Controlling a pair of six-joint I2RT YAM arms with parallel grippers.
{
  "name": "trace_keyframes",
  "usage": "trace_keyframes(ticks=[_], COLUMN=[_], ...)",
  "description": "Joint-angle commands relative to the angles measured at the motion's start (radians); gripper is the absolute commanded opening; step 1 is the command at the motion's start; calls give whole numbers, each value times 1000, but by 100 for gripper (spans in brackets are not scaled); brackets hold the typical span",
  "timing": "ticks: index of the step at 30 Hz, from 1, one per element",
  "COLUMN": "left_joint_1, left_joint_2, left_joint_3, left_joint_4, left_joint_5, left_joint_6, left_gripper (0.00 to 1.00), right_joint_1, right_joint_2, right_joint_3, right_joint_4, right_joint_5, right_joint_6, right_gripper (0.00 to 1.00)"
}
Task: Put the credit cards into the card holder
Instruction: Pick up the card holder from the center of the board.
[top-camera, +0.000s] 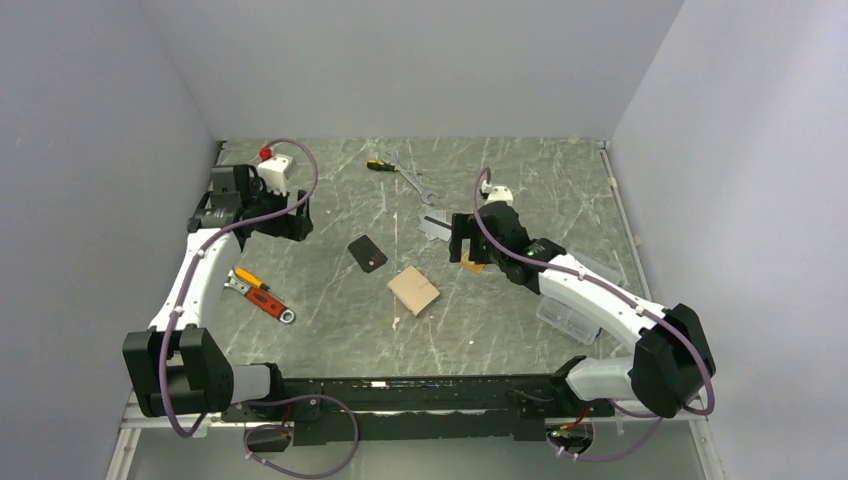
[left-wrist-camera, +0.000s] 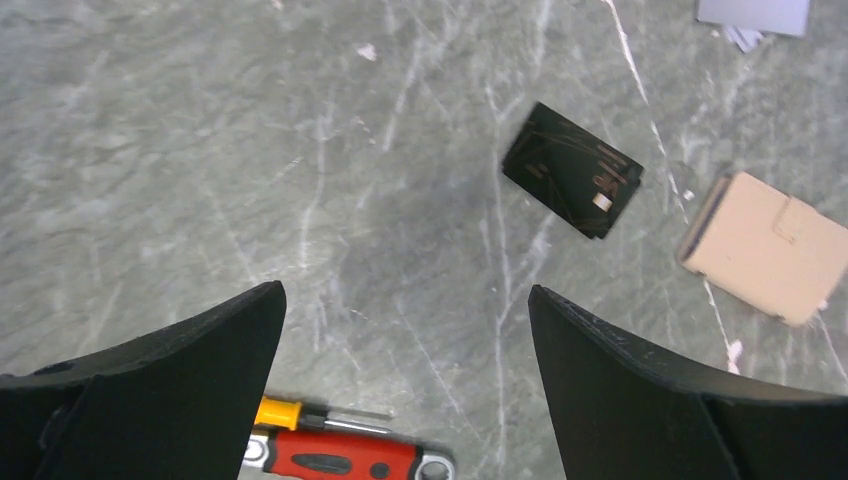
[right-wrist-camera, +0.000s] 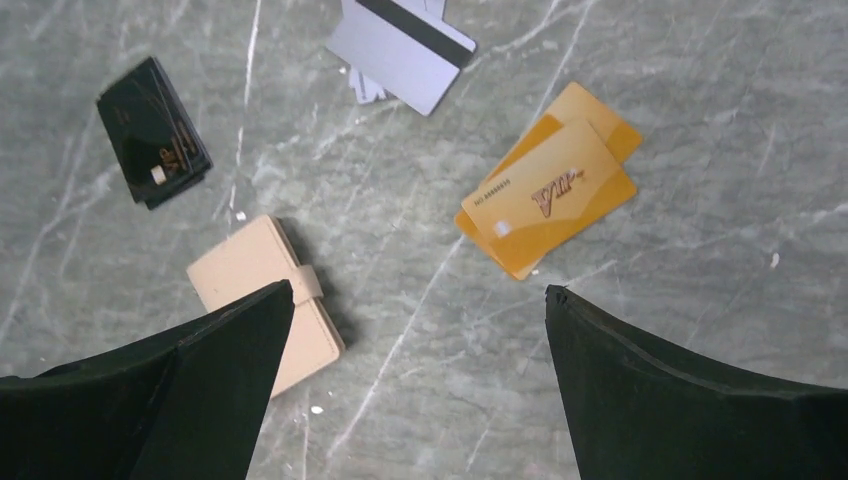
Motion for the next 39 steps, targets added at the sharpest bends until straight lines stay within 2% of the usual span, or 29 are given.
trace_keyframes(ticks=[1,4,8,13,19,29,39], left_joint_1=[-14,-58,-152,-224,-295,-334,-370], left_joint_2=[19,45,71,66,91,167,199], left_joint_3=[13,15,-4,-86,-124,-185,-267], left_joint_4=[-68,-141,-180,-95,4,208,383], left_joint_5=[129,208,202,233,287,327,376], left_joint_6=[44,100,122,91,33,-140,-195], left_gripper=[99,99,99,99,99,99,99], right_joint_1=[26,83,141,194,211,191,25], right_joint_2=[11,49,70,102,186,367,379], right_joint_3=[33,61,60,54,60,151,13], right_joint_4=[-84,-118,-118,-83,24,89,222], right_joint_5=[30,59,58,17,-98,-177,-484], right_joint_6=[-52,-85,-96,-95,-101,-124,-52], right_gripper=[100,100,100,99,94,85,73])
